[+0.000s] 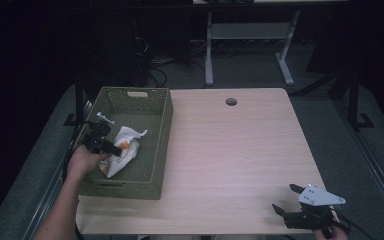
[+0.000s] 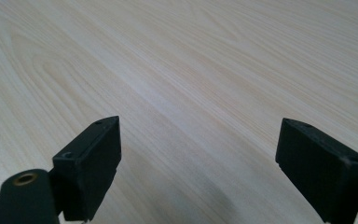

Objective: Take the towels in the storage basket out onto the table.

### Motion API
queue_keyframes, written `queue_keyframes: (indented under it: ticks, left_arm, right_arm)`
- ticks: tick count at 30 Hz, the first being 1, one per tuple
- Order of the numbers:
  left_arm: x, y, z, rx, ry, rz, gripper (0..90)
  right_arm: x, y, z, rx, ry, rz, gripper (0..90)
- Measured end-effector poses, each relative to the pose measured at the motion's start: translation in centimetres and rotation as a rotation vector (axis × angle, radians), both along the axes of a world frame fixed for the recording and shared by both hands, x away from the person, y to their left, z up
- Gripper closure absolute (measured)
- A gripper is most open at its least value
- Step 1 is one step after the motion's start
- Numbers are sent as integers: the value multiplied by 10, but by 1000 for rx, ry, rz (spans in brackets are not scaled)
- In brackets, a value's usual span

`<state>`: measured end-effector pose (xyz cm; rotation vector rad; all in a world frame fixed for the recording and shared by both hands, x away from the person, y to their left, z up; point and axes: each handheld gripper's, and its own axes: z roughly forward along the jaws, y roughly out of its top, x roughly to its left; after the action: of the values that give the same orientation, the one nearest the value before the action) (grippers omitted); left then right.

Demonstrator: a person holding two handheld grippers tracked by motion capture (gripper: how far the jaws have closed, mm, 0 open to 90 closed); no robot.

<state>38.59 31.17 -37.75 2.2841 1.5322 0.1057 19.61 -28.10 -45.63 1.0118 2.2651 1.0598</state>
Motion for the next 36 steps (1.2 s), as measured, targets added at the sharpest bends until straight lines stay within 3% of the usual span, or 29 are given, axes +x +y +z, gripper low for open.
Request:
queue_keyframes:
  ticks: [4, 7, 16, 19, 25, 28, 36]
  left_arm:
    - [-7, 8, 11, -66, -42, 5, 781]
    - [-11, 10, 14, -88, -56, 8, 782]
    - [-20, 15, 24, -214, -108, -3, 781]
    - [-20, 17, 25, -228, -113, -2, 781]
    - [-23, 20, 28, -306, -128, 12, 781]
    - [-23, 21, 30, -316, -126, 13, 781]
    - [-26, 25, 32, -390, -131, 16, 780]
  right_arm:
    - [1, -1, 0, 0, 0, -8, 139]
    - [0, -2, 1, 2, -9, -13, 139]
    - [1, -4, 1, 10, -11, -22, 139]
    - [1, -4, 1, 14, -8, -26, 139]
    - [0, -6, 2, 17, -12, -32, 138]
    - [1, -7, 1, 23, -11, -33, 139]
    - [1, -9, 0, 27, -12, -45, 138]
